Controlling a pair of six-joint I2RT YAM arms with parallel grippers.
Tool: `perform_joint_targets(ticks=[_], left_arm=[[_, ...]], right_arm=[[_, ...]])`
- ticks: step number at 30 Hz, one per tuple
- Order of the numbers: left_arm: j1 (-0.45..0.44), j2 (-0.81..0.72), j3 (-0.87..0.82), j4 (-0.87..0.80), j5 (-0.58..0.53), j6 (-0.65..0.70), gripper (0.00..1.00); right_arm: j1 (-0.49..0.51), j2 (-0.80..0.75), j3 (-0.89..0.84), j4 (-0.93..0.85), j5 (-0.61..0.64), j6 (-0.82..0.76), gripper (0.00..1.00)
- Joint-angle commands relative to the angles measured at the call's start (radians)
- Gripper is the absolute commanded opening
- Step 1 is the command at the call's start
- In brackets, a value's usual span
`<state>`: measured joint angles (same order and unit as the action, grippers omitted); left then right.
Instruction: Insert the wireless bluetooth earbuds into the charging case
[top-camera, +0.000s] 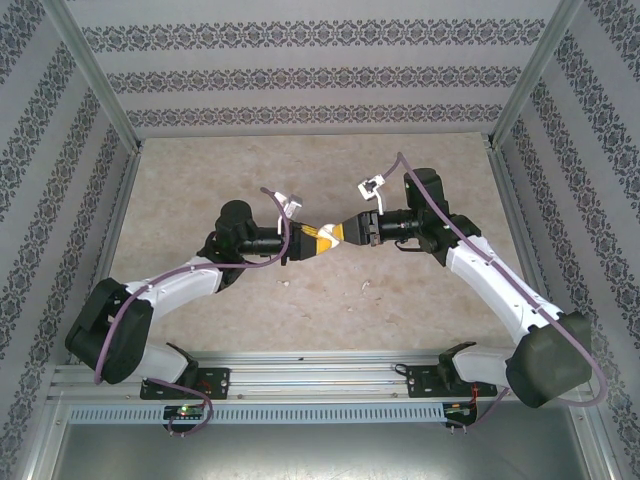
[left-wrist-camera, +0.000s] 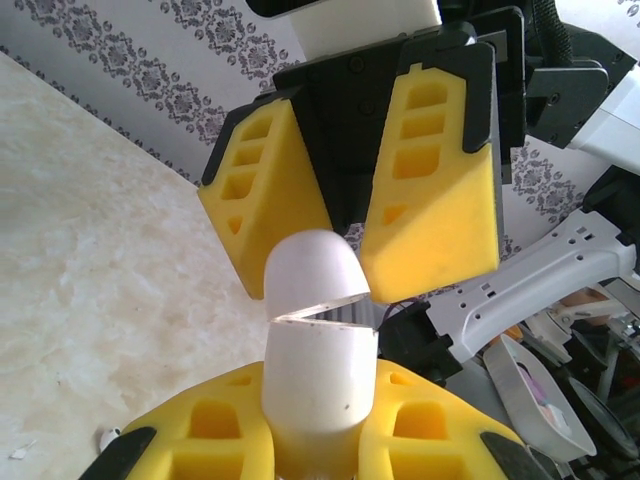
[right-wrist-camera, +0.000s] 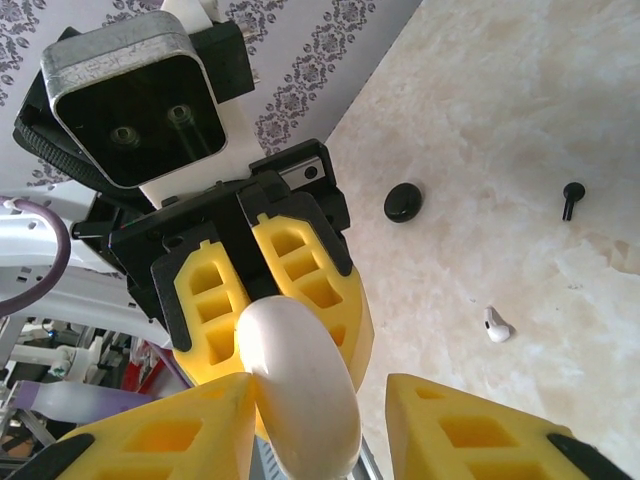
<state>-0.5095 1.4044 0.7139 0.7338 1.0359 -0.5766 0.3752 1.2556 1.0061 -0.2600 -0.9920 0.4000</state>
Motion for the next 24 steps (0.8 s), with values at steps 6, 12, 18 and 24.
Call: perform_joint_targets(ticks=[6,12,18,24], left_arm=[[-0.003,-0.075,-0.038,0.020,-0.078,0.103,0.07],[0.003,-0.132,-0.071,-0.068,-0.159,0.186,0.07],[0.016,-0.241,-0.153,-0.107,-0.231,0.242,0.07],[0.020,-0.400,-0.186,-0.326,-0.332,0.364,0.07]], right_arm=[[-0.008,-0.065,-0.009,-0.023,0.031,0.032,0.39],[0.001,-0.109,-0.033,-0.023,0.106,0.077,0.40],[0.034,-0.109,-0.050,-0.084,0.306,0.157,0.41],[0.124,-0.008,-0.043,-0.151,0.549,0.267,0.41]])
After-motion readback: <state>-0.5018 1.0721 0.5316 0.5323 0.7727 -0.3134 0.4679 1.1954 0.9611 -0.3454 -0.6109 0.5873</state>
